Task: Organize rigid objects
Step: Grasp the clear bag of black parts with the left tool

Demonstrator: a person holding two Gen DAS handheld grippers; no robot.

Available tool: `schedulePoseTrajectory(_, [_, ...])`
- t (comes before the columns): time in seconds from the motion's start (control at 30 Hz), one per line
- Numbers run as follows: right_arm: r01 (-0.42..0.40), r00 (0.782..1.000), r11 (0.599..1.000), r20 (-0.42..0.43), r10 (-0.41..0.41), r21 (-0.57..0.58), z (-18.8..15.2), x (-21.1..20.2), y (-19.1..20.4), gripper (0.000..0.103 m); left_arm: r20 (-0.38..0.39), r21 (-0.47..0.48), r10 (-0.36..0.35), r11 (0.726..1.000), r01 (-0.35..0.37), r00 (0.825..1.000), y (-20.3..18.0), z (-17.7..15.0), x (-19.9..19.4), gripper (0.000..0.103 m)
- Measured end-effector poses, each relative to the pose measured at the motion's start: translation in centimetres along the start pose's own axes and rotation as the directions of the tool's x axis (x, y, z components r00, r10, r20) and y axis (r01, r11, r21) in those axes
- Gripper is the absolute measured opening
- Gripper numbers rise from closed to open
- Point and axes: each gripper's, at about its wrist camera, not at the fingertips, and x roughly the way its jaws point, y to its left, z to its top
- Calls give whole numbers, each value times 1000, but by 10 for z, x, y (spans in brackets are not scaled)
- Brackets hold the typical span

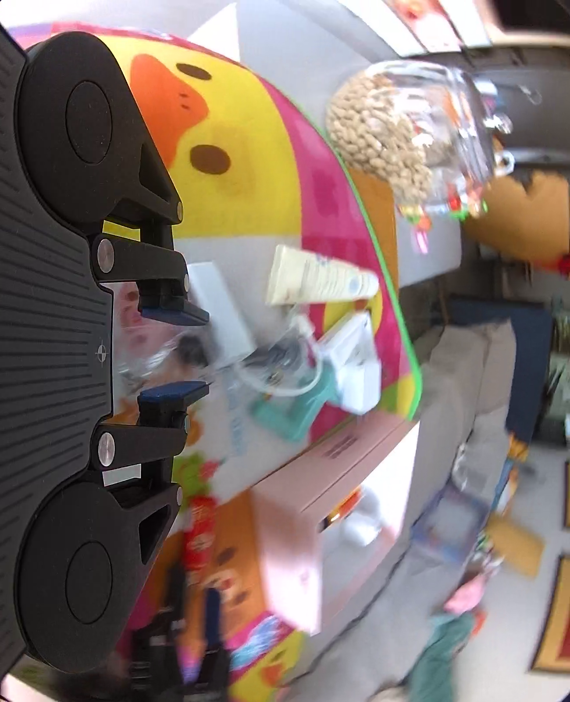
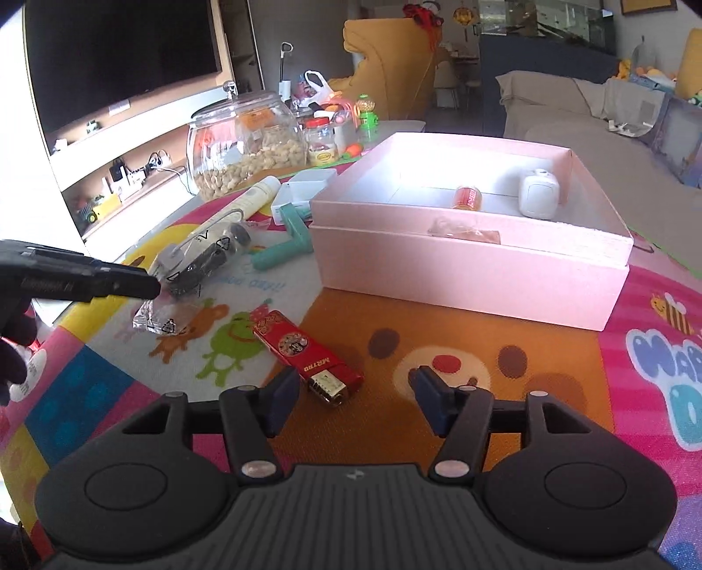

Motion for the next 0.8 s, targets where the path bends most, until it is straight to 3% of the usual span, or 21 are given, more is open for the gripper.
schedulePoseTrajectory(0.23, [34, 999, 999, 7, -34, -41, -1, 7, 15, 75, 1, -5, 25, 1000, -25, 1000, -4, 25, 47, 31])
schedulePoseTrajectory(0.37, [0, 1000, 999, -3, 0, -39, -1, 8, 13, 84, 3, 17, 27, 1000, -27, 1000, -10, 28, 63, 35])
schedulePoseTrajectory(0.5, [-40, 999, 999, -4, 40, -3, -1, 9, 9, 90, 8, 86, 2, 996, -2, 1000, -17, 19, 52, 28])
schedulePoseTrajectory(0.6, [-88, 996, 995, -25, 89, 38, 2, 10, 6, 102, -15, 100, -27, 995, 28, 1000, -18, 6, 36, 27])
schedulePoseTrajectory(0.8, [-70, 996, 997, -59, 67, -39, 4, 11, 15, 103, -73, 124, -59, 990, 68, 996, -25, -20, 6, 26])
